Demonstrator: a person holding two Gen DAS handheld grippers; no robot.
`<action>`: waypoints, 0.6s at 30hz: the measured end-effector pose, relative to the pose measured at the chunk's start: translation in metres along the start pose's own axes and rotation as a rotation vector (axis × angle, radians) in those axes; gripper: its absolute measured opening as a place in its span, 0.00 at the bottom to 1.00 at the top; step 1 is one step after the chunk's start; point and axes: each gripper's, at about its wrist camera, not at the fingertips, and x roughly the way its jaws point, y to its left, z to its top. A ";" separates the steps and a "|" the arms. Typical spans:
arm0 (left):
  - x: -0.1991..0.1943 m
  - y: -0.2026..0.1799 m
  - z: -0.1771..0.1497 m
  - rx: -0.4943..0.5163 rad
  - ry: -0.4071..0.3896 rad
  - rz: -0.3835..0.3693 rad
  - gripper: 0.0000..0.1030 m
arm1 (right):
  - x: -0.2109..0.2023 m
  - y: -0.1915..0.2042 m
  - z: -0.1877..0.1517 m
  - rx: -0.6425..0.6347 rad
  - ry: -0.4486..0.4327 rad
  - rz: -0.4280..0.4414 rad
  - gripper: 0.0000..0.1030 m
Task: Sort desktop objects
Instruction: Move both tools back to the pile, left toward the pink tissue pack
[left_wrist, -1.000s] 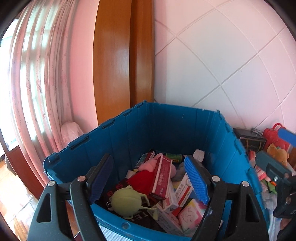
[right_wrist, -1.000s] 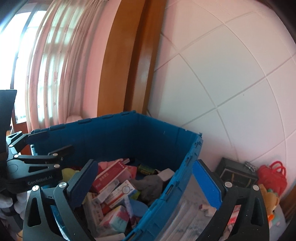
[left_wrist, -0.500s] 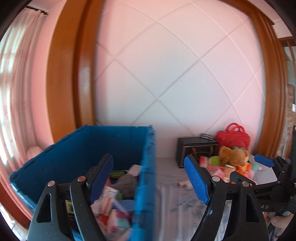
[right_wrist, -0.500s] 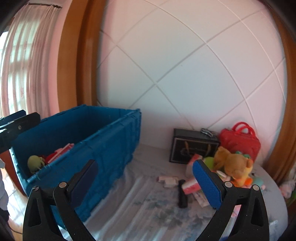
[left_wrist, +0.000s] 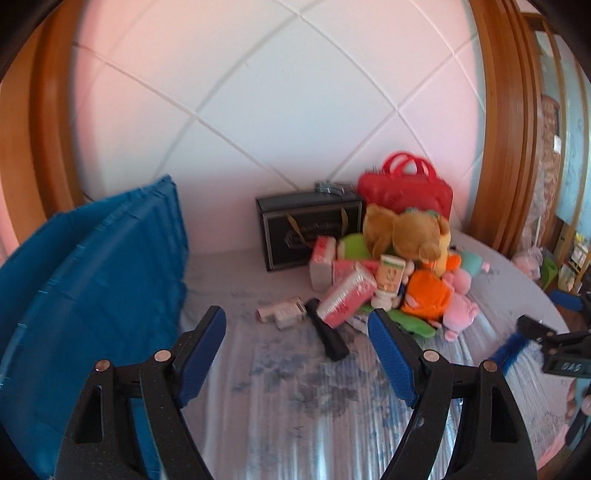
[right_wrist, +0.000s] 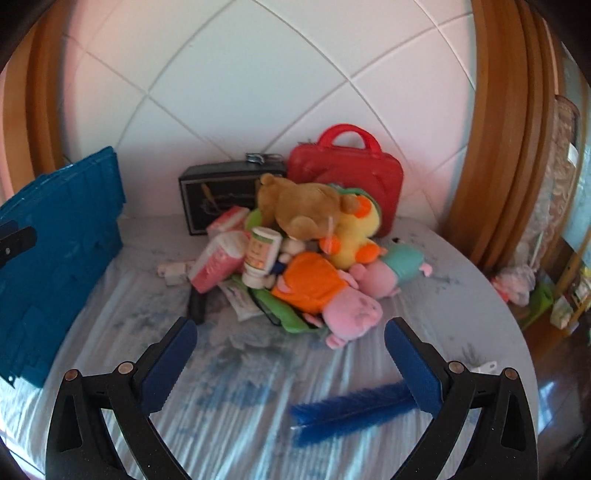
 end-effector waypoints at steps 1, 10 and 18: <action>0.014 -0.008 -0.003 0.007 0.021 -0.007 0.77 | 0.006 -0.011 -0.003 0.008 0.016 -0.009 1.00; 0.117 -0.036 -0.016 0.062 0.151 -0.020 0.77 | 0.070 -0.072 -0.019 0.064 0.125 -0.037 1.00; 0.229 -0.061 -0.019 0.156 0.225 -0.043 0.77 | 0.151 -0.086 -0.019 0.070 0.228 -0.039 1.00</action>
